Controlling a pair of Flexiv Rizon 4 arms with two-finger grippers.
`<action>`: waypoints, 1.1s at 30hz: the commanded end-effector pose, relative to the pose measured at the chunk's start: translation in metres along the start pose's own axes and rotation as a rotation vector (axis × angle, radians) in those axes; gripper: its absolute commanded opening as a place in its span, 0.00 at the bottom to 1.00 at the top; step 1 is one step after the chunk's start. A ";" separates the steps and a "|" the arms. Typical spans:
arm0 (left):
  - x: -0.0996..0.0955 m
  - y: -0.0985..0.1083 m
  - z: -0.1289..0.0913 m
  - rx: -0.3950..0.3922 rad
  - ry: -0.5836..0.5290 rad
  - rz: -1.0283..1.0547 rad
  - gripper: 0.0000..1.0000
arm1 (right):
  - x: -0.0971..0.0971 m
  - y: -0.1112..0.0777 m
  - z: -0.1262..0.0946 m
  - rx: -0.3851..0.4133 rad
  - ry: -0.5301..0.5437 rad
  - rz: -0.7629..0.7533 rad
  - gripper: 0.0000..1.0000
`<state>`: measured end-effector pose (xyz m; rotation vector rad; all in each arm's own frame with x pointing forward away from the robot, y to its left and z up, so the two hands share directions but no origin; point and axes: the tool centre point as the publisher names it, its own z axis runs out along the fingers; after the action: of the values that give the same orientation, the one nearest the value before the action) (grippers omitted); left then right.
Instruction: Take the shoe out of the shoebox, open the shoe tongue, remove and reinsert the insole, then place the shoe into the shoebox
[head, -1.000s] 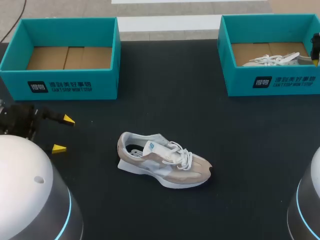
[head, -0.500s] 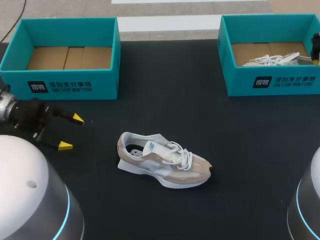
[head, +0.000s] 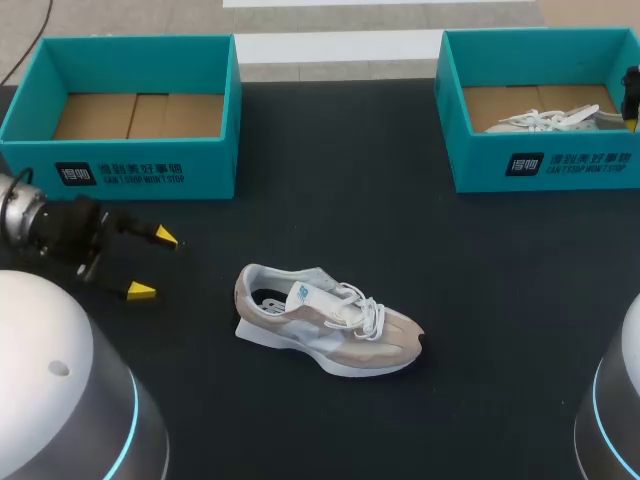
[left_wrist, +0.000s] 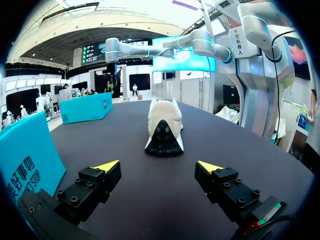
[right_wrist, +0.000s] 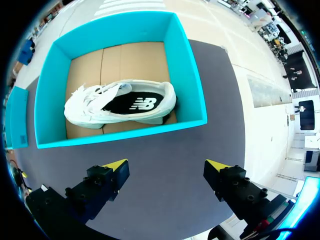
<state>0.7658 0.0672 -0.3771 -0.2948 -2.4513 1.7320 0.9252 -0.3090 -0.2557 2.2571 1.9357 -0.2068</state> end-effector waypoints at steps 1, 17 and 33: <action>0.005 -0.009 0.014 0.000 0.009 -0.013 1.00 | 0.000 -0.001 0.000 -0.002 0.001 0.001 1.00; -0.007 -0.016 0.058 0.025 0.071 -0.026 1.00 | 0.000 -0.001 0.000 -0.002 0.001 0.001 1.00; 0.002 -0.013 0.099 0.066 0.124 -0.039 1.00 | 0.000 -0.001 0.000 -0.002 0.001 0.001 1.00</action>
<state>0.7432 -0.0253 -0.3930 -0.3382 -2.2976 1.7077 0.9252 -0.3090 -0.2557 2.2571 1.9357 -0.2068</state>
